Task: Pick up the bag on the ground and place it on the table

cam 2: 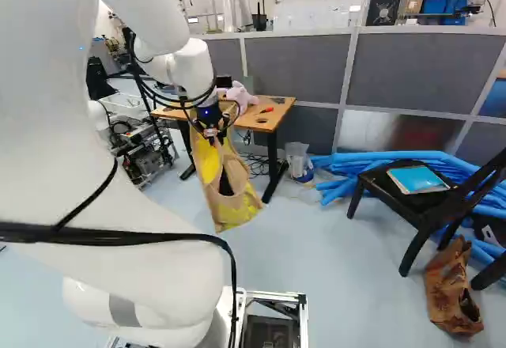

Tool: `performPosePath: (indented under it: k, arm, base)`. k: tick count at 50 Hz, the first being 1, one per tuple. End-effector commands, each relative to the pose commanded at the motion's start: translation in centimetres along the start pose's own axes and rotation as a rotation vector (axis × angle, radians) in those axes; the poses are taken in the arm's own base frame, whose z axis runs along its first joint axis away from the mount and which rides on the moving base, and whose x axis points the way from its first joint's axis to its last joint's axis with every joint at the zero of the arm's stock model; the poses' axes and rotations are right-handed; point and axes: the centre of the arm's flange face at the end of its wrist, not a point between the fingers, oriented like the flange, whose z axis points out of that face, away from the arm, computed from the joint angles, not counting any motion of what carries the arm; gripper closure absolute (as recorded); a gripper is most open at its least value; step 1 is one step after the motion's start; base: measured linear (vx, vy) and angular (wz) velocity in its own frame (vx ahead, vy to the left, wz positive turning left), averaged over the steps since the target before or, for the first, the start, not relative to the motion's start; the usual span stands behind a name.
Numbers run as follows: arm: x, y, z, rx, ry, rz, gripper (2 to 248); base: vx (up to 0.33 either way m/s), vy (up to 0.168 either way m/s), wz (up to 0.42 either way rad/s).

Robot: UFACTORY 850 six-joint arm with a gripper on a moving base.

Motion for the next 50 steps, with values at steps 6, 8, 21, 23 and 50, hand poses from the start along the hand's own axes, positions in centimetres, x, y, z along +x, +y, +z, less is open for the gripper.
performPosePath:
  k: [6,8,21,23,50]
  arm:
    - [0.6,0.2,-0.6,-0.001,0.004,0.001,215]
    - [0.8,0.3,-0.7,0.0,0.004,0.001,215]
    - [2.1,0.7,-1.9,0.007,-0.01,0.005,215]
    - [2.3,0.7,-2.1,0.008,-0.012,0.005,215]
    - [4.8,1.8,-4.6,0.023,-0.047,0.017,215]
  base:
    - [0.0,0.0,0.0]
    - [0.0,0.0,0.0]
    - [0.0,0.0,0.0]
    - [0.0,0.0,0.0]
    - [0.0,0.0,0.0]
